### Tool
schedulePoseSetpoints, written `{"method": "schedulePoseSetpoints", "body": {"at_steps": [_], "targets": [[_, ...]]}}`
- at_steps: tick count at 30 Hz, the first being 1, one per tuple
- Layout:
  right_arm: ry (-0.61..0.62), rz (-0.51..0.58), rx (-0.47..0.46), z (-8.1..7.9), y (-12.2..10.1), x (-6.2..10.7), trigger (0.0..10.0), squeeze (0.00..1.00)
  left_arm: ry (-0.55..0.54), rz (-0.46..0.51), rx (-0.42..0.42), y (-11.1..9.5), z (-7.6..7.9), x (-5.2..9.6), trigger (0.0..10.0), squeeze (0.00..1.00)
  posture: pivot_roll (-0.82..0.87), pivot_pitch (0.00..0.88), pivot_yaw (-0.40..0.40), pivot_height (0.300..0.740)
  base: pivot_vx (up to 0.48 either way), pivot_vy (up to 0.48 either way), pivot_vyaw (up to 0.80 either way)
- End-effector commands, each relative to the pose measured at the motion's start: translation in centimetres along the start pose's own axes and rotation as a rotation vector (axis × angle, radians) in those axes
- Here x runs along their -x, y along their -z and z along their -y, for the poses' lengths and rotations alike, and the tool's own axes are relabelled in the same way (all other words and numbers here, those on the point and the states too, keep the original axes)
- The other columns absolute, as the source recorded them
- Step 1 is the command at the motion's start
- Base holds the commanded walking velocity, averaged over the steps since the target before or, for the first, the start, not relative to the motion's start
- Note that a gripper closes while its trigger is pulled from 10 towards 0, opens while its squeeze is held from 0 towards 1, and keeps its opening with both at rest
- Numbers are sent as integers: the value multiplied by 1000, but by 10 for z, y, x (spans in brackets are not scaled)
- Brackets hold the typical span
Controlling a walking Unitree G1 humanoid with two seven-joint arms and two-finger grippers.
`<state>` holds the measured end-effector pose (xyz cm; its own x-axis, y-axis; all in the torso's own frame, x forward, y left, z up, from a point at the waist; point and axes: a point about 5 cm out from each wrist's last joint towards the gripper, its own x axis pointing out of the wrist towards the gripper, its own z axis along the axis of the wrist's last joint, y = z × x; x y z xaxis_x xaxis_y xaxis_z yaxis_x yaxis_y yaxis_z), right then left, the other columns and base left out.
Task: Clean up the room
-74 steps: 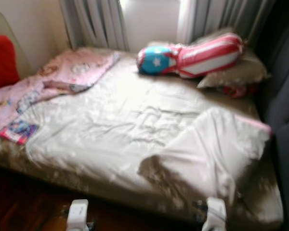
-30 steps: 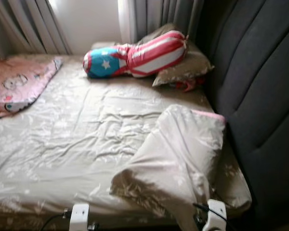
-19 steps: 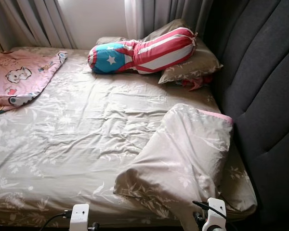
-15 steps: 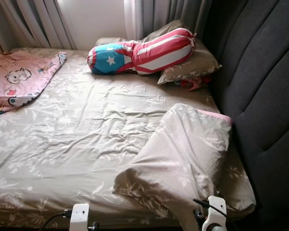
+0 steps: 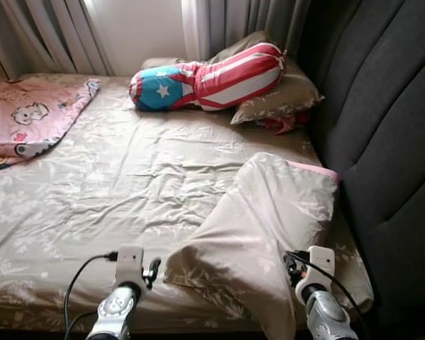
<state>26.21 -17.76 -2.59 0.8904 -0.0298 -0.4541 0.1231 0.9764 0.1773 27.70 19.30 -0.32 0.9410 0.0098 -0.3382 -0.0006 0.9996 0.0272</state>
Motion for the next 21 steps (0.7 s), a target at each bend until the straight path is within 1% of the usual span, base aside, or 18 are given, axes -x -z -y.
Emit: {"method": "schedulePoseSetpoints", "body": {"at_steps": [1, 2, 3, 5, 8, 12, 13, 16, 21], "targets": [[11, 39, -21, 3, -2, 1, 10000, 0, -11, 51, 33, -3, -2, 2, 10000, 0, -8, 37, -30, 740, 0, 0, 0], [10, 54, -25, 4, -3, 2, 10000, 0, -12, 83, 39, -6, -3, 3, 10000, 0, -8, 37, -30, 740, 0, 0, 0], [10, 54, -25, 4, -3, 2, 10000, 0, -12, 83, 39, -6, -3, 3, 10000, 0, -8, 37, -30, 740, 0, 0, 0], [9, 86, -32, 5, -5, 4, 10000, 0, -12, 133, 40, -10, -3, 7, 10000, 0, -6, 38, -33, 740, 0, 0, 0], [11, 123, -40, 6, -5, 6, 10000, 0, -12, 171, 37, -12, -3, 12, 10000, 0, -4, 40, -36, 740, 0, 0, 0], [5, 165, -42, 4, -8, 7, 10000, 0, -15, 191, 37, -13, -3, 16, 10000, 0, -9, 32, -35, 740, 0, 0, 0], [-1, 210, -39, 1, -15, 7, 10000, 0, -18, 199, 38, -14, -2, 16, 10000, 0, -14, 27, -33, 740, 0, 0, 0], [-8, 269, -46, -3, -25, 6, 10000, 0, -21, 207, 39, -17, 0, 17, 10000, 0, -22, 18, -29, 740, 0, 0, 0], [-22, 287, -33, -6, -27, 7, 10000, 0, -18, 216, 33, -20, 3, 17, 10000, 0, -27, 11, -27, 740, 0, 0, 0]]}}
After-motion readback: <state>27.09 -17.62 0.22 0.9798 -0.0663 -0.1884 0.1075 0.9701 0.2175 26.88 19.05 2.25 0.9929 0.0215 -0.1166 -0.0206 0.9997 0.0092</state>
